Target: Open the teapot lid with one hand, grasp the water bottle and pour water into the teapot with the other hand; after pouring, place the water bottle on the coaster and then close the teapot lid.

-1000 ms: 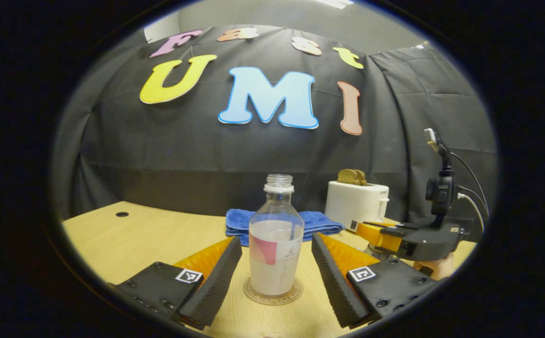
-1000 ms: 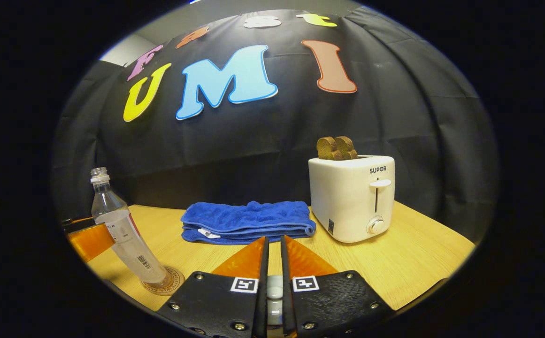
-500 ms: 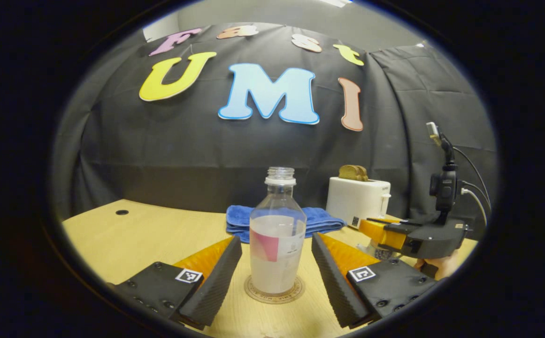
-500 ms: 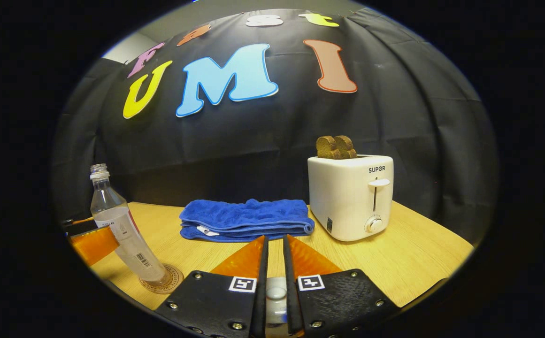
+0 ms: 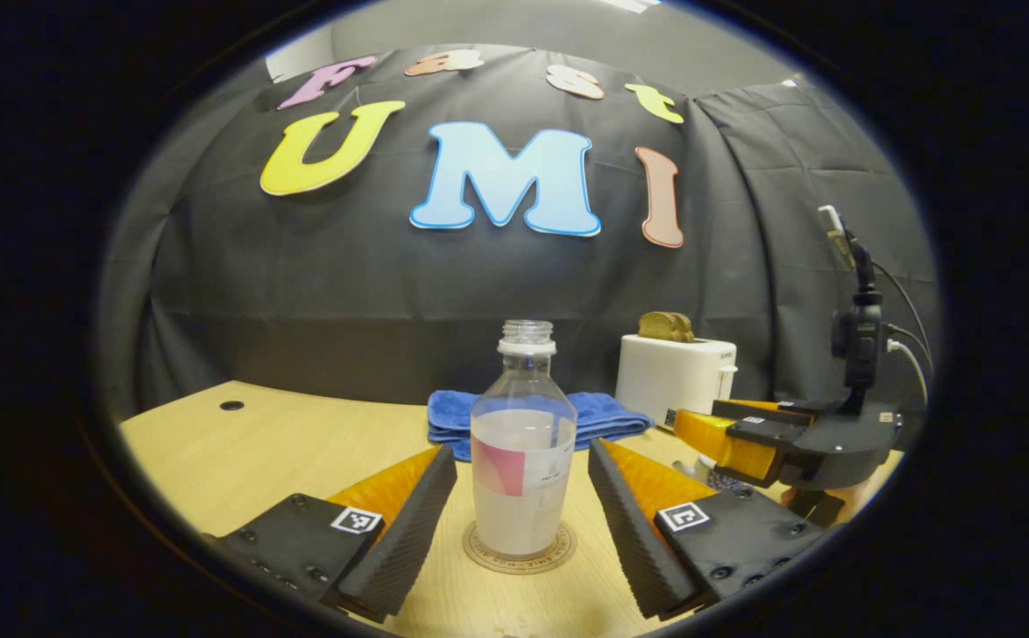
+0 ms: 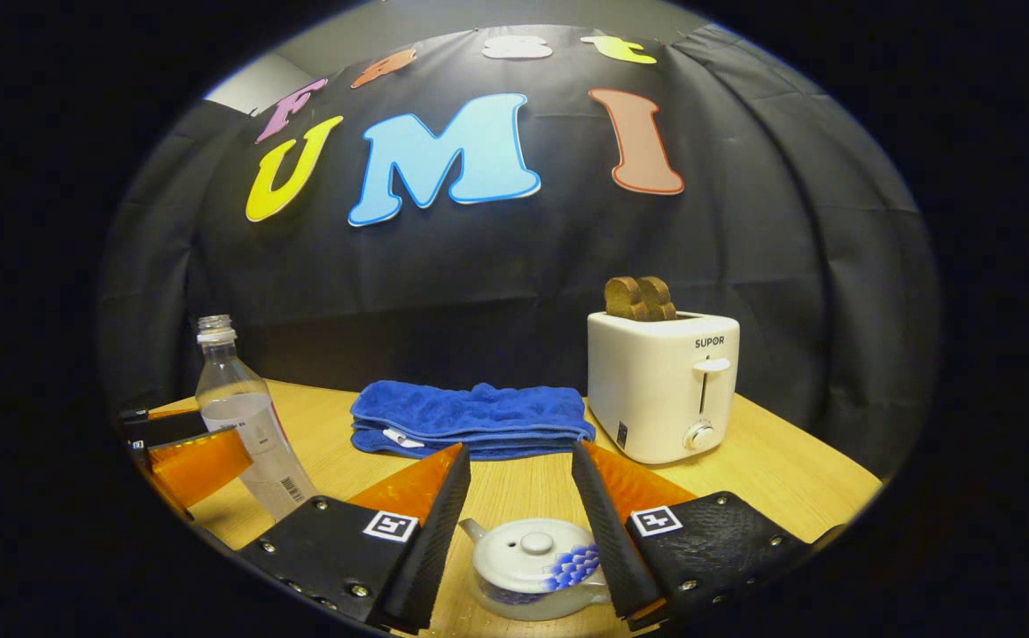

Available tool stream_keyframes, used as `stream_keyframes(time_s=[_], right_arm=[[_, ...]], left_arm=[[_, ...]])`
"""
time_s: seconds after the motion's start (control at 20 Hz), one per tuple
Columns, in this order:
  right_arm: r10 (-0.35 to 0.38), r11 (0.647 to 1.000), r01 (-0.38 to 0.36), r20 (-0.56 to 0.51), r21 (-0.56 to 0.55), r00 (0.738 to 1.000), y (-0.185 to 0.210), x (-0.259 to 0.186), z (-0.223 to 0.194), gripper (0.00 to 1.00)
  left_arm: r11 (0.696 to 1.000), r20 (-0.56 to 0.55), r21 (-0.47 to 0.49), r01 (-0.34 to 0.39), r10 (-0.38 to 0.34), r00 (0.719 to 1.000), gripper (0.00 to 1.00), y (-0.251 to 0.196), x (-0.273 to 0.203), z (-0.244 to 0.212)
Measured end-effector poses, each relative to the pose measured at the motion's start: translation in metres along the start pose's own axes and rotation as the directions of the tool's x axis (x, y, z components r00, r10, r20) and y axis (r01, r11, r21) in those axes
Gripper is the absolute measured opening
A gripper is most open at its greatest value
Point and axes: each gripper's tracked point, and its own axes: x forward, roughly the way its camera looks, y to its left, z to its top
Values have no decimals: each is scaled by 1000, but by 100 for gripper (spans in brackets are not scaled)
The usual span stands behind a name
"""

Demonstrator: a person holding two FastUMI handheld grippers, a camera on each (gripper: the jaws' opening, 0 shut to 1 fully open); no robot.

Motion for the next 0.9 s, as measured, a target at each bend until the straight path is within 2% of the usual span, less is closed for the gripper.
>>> stream_keyframes(time_s=[0.15, 0.2, 0.25, 0.5, 0.75, 0.9], right_arm=[[2, 1000, -2, 36, -13, 999, 6, -15, 14, 82], [-2, 1000, 3, 50, -18, 999, 8, -22, 20, 88], [-12, 999, 14, 68, -28, 998, 7, -28, 24, 99], [-64, 996, 72, 118, -60, 991, 8, -70, 30, 98], [-69, 997, 72, 138, -23, 988, 14, -112, 35, 98], [-67, 996, 75, 151, -42, 986, 12, -136, 39, 98]], left_arm=[[1000, 15, 3, 1, -1, 1000, 100, 0, -3, 5], [1000, 23, 2, 0, -1, 1000, 100, 0, -4, 7], [1000, 30, 3, 1, -1, 1000, 100, 0, -4, 9], [1000, 46, -2, 4, -4, 999, 100, -1, -7, 14], [999, 78, -3, 32, -32, 996, 100, -12, -16, 28], [999, 72, 2, 34, -34, 997, 100, -17, -31, 27]])
